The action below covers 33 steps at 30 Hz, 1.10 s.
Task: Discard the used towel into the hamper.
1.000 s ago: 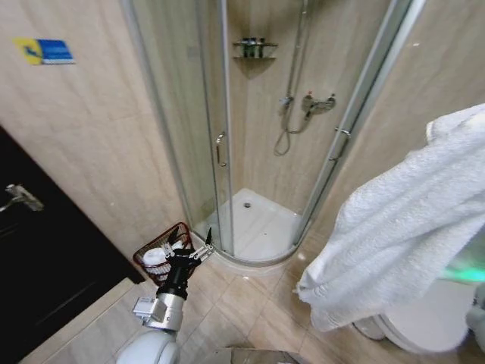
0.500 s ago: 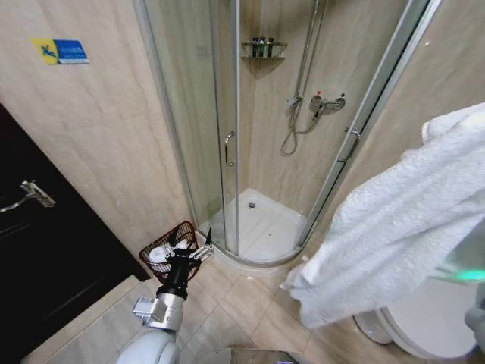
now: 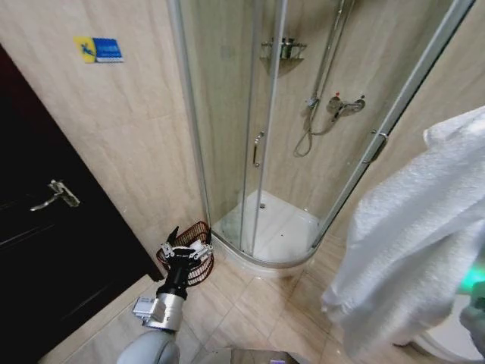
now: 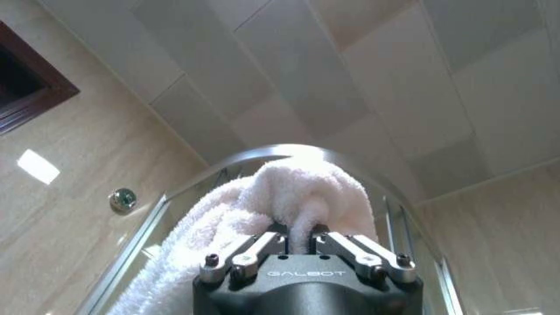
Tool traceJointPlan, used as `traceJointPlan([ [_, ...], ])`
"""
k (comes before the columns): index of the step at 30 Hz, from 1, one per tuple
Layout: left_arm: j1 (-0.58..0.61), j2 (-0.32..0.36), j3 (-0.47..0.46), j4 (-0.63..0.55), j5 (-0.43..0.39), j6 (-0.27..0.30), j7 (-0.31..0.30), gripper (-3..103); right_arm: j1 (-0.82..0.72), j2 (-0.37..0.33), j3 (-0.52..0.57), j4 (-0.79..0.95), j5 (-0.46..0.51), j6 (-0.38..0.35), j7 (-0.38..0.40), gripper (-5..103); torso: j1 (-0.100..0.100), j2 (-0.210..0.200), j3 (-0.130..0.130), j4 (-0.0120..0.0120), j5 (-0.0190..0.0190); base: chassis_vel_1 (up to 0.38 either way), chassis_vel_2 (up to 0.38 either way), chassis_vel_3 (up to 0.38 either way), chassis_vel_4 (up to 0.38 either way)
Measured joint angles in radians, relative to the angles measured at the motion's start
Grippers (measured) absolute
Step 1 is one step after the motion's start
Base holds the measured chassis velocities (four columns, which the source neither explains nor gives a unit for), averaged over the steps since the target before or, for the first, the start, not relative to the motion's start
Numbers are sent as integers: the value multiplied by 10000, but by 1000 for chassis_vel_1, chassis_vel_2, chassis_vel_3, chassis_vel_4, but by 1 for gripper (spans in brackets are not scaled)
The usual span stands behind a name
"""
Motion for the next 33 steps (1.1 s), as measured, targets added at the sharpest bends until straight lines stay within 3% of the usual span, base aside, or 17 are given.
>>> traceJointPlan([
  [10, 0, -3, 7, 0, 0, 0, 1, 100, 10, 39, -122, -56, -57, 53, -194, 14, -47, -87, -46, 1, -5, -45, -31, 54, 43],
  [33, 0, -1, 4, 0, 0, 0, 0, 100, 31, 22, -158, -98, -53, 127, -261, 14, -178, -373, -201, -2, -4, 87, 90, 79, 75],
])
